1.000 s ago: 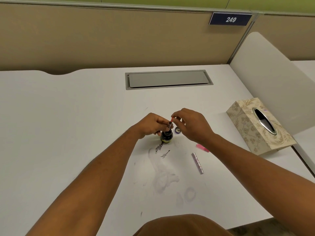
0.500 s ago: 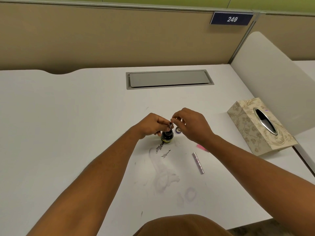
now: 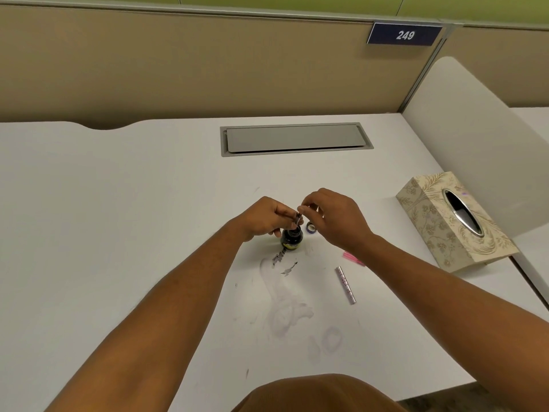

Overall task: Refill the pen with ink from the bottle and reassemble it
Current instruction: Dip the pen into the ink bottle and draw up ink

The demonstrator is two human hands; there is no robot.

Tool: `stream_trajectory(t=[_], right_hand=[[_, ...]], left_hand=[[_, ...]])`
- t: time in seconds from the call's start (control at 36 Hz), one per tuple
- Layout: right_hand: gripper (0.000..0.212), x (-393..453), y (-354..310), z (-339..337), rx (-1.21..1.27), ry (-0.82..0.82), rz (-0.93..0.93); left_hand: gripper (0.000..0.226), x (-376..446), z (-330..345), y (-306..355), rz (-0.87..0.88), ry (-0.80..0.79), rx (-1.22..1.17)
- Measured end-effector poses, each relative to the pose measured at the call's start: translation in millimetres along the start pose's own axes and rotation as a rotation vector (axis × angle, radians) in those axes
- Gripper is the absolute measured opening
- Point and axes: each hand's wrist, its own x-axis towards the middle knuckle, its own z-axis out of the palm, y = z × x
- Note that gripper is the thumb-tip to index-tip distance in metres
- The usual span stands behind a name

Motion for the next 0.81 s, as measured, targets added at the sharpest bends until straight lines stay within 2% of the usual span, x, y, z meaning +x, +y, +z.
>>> stream_trajectory(t=[0.11, 0.22, 0.39, 0.67, 0.81], right_hand=[[0.021, 1.3, 1.1, -0.9, -0.010, 0.011, 0.034], [0.024, -0.5, 0.7, -3.2, 0.023, -0.017, -0.013], [0.015, 0.4, 0.6, -2.3, 0.013, -0.024, -0.008], [0.023, 0.7, -0.9, -3.5, 0.039, -0.019, -0.013], [0.017, 0.7, -0.5, -1.9, 0.036, -0.014, -0.025]], left_hand=[[0.019, -0.5, -0.5, 0.7, 0.004, 0.004, 0.015], [0.020, 0.3, -0.8, 1.7, 0.000, 0.004, 0.008], [0.019, 0.9, -0.2, 0.0, 0.007, -0.003, -0.009], [0.019, 0.6, -1.3, 1.2, -0.003, -0.006, 0.000], [0.020, 0.2, -0.3, 1.4, -0.011, -0.001, -0.007]])
